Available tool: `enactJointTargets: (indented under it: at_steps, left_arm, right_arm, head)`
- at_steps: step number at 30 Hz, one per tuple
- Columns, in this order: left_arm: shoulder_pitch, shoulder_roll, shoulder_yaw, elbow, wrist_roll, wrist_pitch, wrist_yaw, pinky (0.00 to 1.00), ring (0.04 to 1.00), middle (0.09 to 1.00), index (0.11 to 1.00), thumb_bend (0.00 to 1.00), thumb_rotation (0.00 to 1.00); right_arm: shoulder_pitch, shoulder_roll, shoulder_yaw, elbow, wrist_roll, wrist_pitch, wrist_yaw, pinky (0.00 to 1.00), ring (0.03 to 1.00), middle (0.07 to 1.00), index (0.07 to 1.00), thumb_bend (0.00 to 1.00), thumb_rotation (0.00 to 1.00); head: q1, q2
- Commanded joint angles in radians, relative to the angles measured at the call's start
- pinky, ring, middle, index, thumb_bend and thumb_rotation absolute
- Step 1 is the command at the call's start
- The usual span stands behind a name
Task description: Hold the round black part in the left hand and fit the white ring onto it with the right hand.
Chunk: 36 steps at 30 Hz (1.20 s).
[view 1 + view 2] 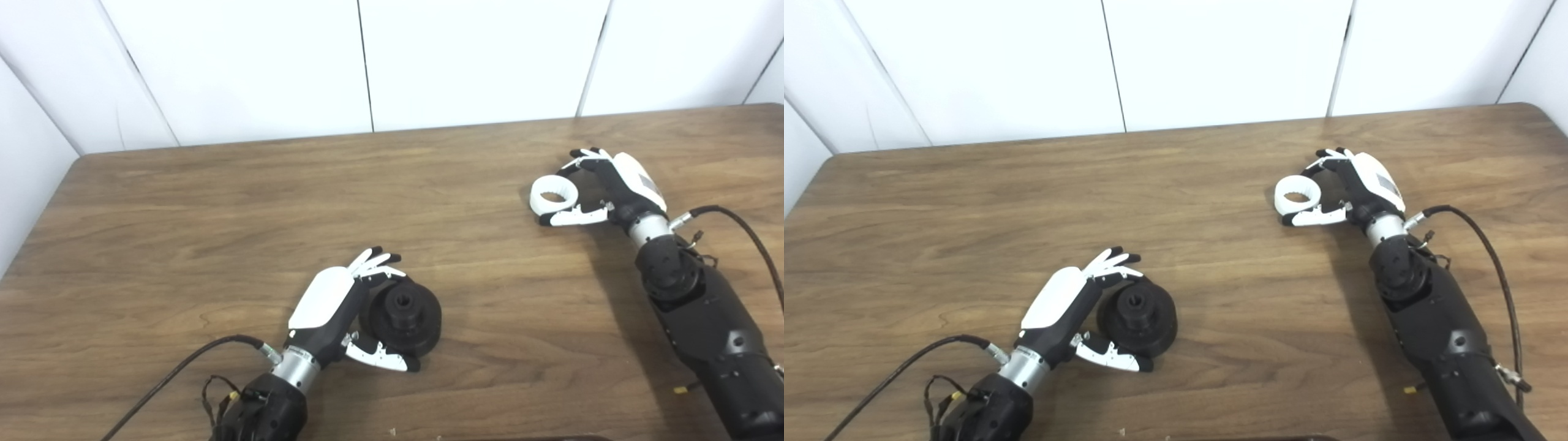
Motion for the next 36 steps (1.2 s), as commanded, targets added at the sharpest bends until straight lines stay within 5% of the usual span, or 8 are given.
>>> enactJointTargets:
  at_steps: [1, 5, 24, 36]
  left_arm:
    - [-0.001, 0.009, 0.004, -0.019, 0.009, 0.001, 0.0, 0.87, 0.972, 0.897, 0.603, 0.93, 0.27]
    - [0.001, 0.007, 0.006, -0.018, -0.001, 0.004, -0.004, 0.88, 0.976, 0.9, 0.602, 0.94, 0.26]
    - [-0.001, 0.001, -0.001, -0.009, 0.005, 0.009, -0.001, 0.89, 0.978, 0.904, 0.603, 0.94, 0.26]
    - [-0.007, -0.009, -0.003, 0.012, 0.007, 0.004, 0.012, 0.9, 0.979, 0.904, 0.607, 0.93, 0.26]
  right_arm:
    - [-0.039, -0.013, -0.014, -0.029, 0.004, -0.029, -0.032, 0.93, 0.969, 0.884, 0.52, 0.63, 0.18]
    - [-0.038, -0.012, -0.015, -0.027, 0.011, -0.038, -0.044, 0.93, 0.965, 0.875, 0.489, 0.53, 0.15]
    - [-0.022, -0.022, -0.014, -0.07, 0.029, -0.048, -0.032, 0.9, 0.961, 0.873, 0.487, 0.53, 0.15]
    - [0.082, -0.013, -0.021, -0.447, 0.089, 0.116, 0.151, 0.92, 0.959, 0.881, 0.488, 0.53, 0.15]
  head:
    - [-0.002, 0.001]
    - [-0.002, -0.001]
    - [-0.003, 0.0]
    - [0.001, 0.003]
